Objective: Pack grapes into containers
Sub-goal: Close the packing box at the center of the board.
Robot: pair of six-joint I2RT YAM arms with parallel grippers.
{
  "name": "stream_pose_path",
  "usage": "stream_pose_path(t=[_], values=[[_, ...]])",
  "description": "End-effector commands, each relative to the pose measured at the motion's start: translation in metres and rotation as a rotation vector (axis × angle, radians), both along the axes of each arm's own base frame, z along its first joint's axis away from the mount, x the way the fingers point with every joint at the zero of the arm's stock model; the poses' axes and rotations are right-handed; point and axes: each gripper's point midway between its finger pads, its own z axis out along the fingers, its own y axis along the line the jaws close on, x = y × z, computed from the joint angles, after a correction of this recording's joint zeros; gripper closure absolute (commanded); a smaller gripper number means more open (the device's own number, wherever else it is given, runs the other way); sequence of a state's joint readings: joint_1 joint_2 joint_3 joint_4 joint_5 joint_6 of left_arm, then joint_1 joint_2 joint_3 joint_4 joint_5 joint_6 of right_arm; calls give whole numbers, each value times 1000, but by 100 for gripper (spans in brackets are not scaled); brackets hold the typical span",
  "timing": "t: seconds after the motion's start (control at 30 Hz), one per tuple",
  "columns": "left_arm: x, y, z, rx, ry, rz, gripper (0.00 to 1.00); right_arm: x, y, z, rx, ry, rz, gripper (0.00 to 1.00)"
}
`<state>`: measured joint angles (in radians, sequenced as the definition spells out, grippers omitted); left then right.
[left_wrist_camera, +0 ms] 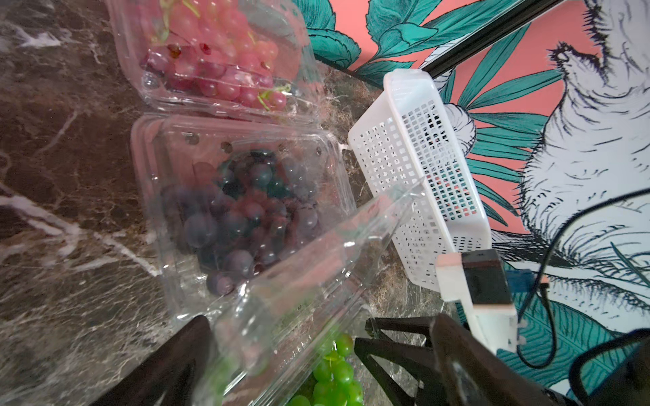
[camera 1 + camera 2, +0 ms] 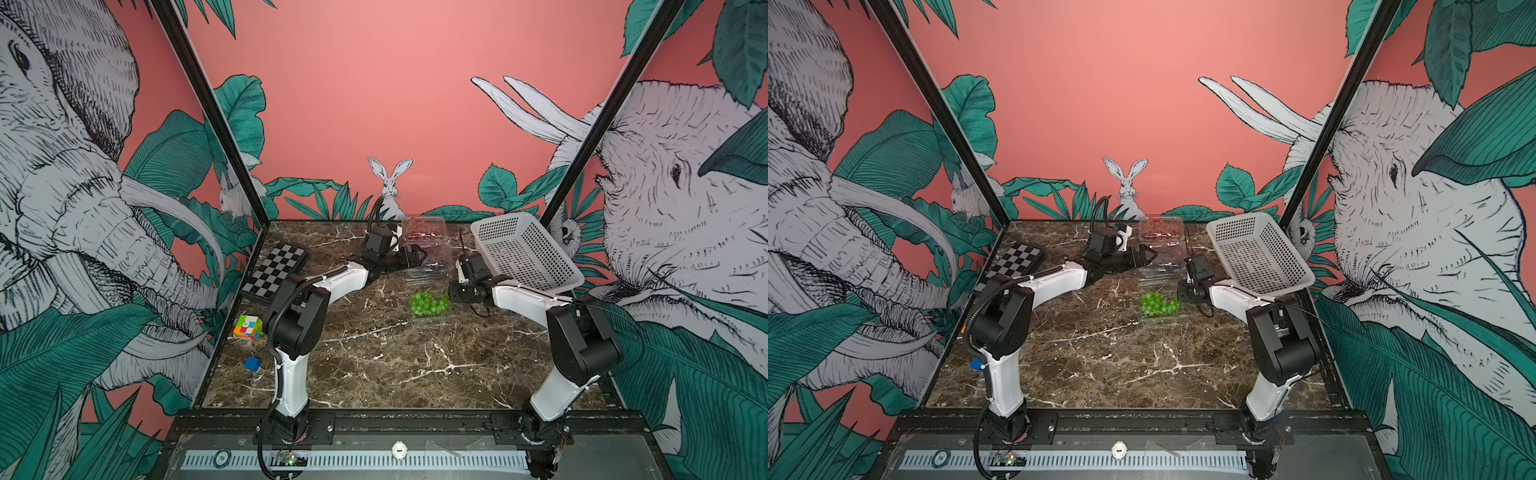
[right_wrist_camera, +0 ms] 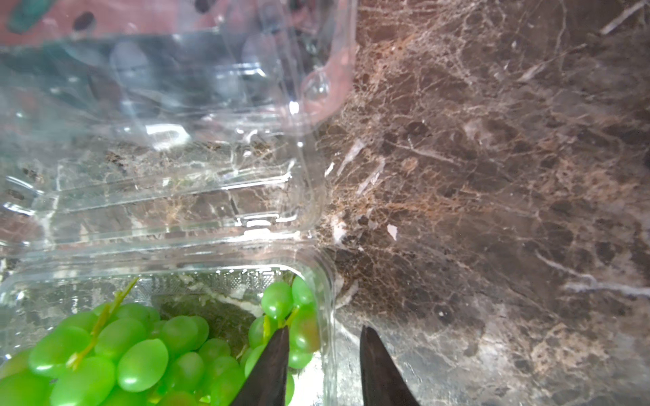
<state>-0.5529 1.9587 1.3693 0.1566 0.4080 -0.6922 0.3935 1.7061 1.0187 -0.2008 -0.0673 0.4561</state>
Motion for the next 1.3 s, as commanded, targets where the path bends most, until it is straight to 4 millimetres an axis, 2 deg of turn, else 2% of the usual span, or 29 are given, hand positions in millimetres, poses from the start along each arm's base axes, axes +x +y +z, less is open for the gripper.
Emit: stream_pose_path(t=[0.0, 0.23, 0.3, 0.33, 0.53, 0.7, 0.9, 1.0, 1.07, 1.13, 1.27], values=[[0, -3, 25, -49, -74, -27, 1, 8, 3, 27, 47, -53, -10, 62], [-7, -5, 43, -78, -126, -44, 1, 7, -3, 41, 103, -67, -29, 53], [-12, -7, 50, -82, -157, -61, 1, 5, -5, 38, 135, -51, -40, 46], [-13, -8, 51, -81, -162, -67, 1, 5, -5, 52, 167, -80, -41, 44], [-32, -19, 61, -72, -208, -107, 1, -3, -17, 84, 260, -138, -78, 30], [-48, -27, 69, -45, -247, -129, 1, -6, -36, 120, 337, -200, -125, 11], [-62, -29, 71, -37, -255, -136, 1, -5, -56, 154, 406, -273, -170, 1], [-73, -33, 67, -38, -249, -146, 1, 2, -53, 152, 419, -255, -160, 1], [-76, -29, 62, -31, -238, -136, 1, 6, -46, 143, 443, -223, -145, 1], [-92, -38, 56, -43, -220, -159, 1, 8, -39, 128, 477, -183, -135, 1], [-106, -33, 41, -68, -177, -149, 1, 4, -33, 94, 517, -130, -142, 1]])
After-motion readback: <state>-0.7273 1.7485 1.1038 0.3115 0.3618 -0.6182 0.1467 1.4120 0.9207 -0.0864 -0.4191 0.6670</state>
